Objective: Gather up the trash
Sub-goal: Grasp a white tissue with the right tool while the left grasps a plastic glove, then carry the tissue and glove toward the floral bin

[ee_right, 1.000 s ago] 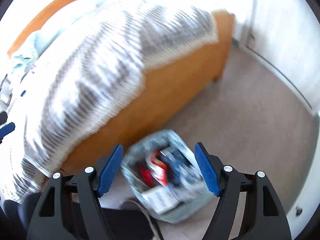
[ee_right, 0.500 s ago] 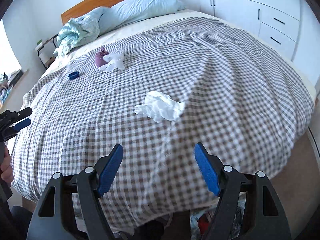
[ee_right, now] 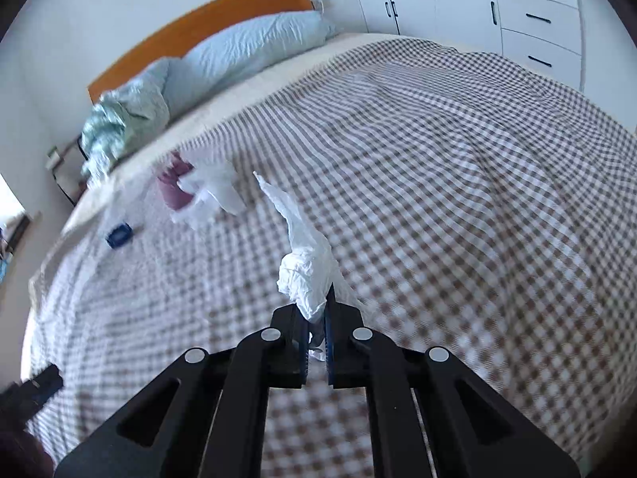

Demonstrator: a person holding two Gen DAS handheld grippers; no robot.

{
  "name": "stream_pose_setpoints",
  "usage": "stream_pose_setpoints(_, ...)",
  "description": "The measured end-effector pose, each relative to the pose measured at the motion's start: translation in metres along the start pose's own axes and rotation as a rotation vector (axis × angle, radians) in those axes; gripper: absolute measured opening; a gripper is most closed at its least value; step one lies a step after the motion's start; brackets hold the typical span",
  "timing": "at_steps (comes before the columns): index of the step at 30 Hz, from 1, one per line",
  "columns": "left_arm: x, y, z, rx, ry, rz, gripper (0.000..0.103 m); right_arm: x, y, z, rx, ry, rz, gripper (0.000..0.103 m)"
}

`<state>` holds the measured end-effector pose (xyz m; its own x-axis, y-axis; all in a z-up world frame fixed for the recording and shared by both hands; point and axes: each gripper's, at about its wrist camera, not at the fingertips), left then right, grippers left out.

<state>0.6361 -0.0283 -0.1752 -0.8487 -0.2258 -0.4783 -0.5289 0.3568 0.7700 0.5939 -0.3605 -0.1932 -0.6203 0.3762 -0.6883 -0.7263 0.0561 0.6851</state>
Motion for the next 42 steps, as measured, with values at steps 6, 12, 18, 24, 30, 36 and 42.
stream_pose_setpoints(6, -0.009, -0.018, -0.026, 0.046, -0.065, 0.036, 0.065, -0.009, 0.004, 0.039, -0.105, -0.002, -0.07, 0.006)
stream_pose_setpoints(12, -0.067, -0.081, -0.135, 0.064, -0.222, 0.103, 0.073, -0.014, 0.009, 0.007, -0.044, 0.045, -0.04, 0.007)
stream_pose_setpoints(18, -0.136, -0.155, -0.176, 0.086, 0.094, 0.117, 0.084, -0.012, 0.004, -0.025, -0.078, -0.056, -0.014, 0.007)
stream_pose_setpoints(24, -0.141, -0.22, -0.166, -0.027, 0.33, 0.253, 0.084, -0.019, 0.006, -0.02, -0.124, -0.05, -0.029, 0.007)
stream_pose_setpoints(30, -0.118, -0.234, -0.169, 0.05, 0.353, 0.241, 0.013, -0.017, 0.003, -0.026, -0.14, -0.081, -0.015, 0.007)
stream_pose_setpoints(36, -0.091, -0.169, -0.18, 0.096, 0.164, 0.182, 0.001, -0.014, 0.002, -0.03, -0.114, -0.076, -0.001, 0.007)
stream_pose_setpoints(42, -0.029, -0.06, -0.143, 0.128, 0.032, 0.051, 0.001, -0.008, 0.002, -0.026, -0.141, -0.095, 0.015, 0.007)
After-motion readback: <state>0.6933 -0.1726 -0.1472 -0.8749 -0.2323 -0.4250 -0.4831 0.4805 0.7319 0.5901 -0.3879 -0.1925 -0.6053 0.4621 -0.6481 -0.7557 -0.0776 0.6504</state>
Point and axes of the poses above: each gripper's, at about its wrist camera, not at the fingertips, and y roughly against the way its jaws point, z to its left, x to its underside, and after that the axes turned 8 degrees about y, right-handed
